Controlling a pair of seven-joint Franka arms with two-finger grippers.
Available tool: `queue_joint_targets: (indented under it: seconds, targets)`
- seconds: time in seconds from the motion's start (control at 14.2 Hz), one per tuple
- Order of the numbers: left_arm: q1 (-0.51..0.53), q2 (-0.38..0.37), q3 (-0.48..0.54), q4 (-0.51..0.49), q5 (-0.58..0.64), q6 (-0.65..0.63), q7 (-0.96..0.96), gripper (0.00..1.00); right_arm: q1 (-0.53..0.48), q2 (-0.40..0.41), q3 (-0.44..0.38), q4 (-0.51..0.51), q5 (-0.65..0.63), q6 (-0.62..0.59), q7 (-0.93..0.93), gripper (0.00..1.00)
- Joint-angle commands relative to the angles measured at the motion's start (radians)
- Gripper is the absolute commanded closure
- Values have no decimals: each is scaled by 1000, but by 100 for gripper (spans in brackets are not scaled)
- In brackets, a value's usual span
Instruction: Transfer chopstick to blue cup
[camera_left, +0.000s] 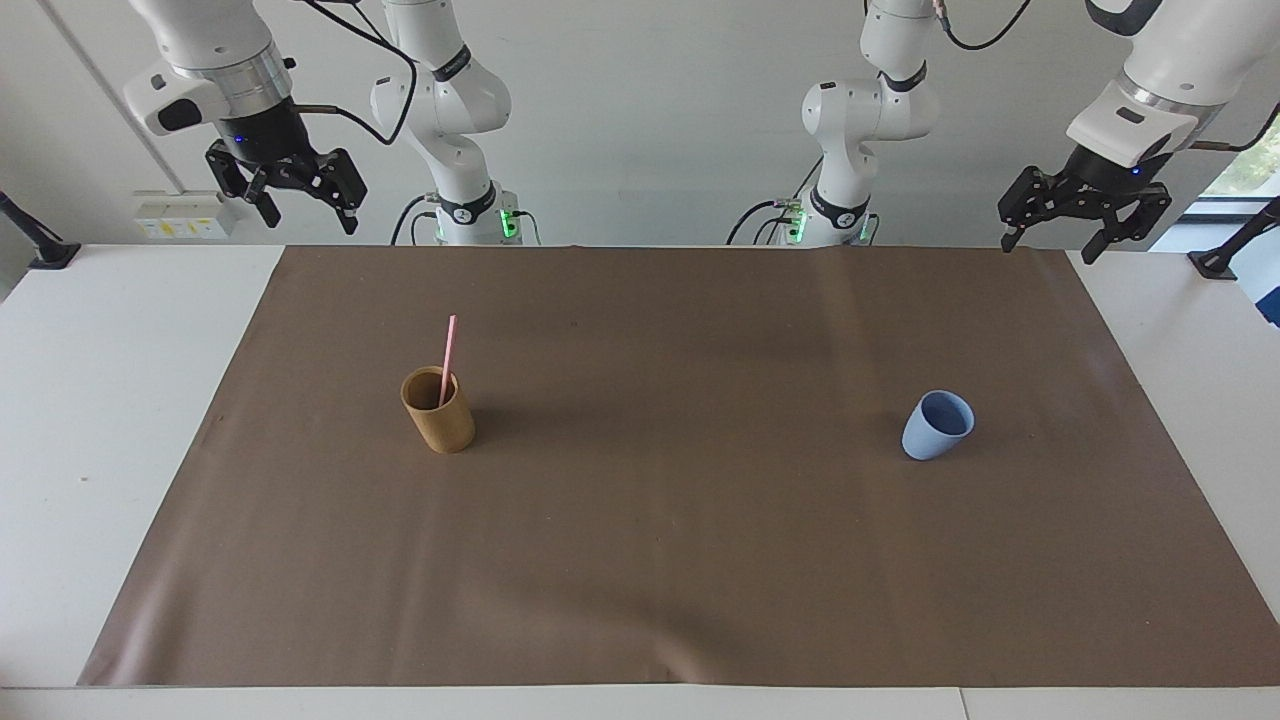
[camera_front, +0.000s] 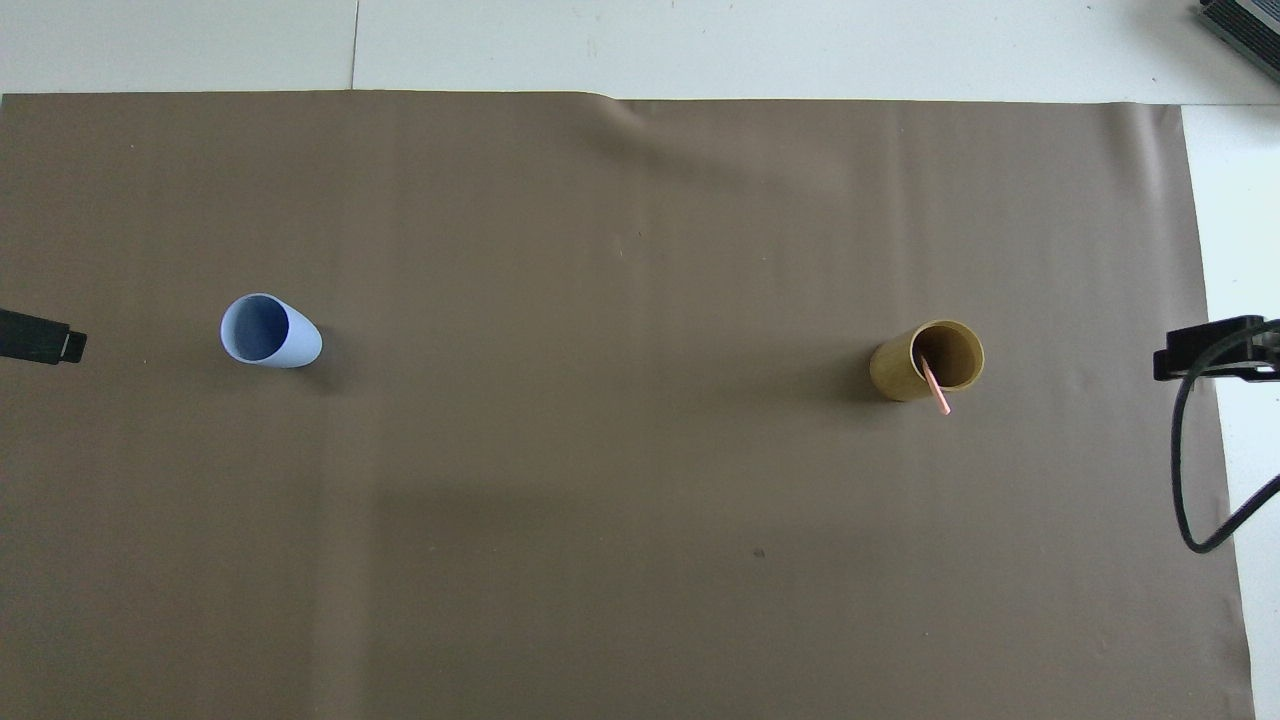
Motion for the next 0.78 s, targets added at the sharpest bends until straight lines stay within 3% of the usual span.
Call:
queue_joint_targets:
  seconds: [0.0,0.71]
  targets:
    - [-10,-17,6,-14,20,-11,3,0,-5,-25,2,-26,16,-5,12,0]
    - [-9,-17,7,-12,20,-11,3,0,-10,-29,2,-34,16,-13,9,0]
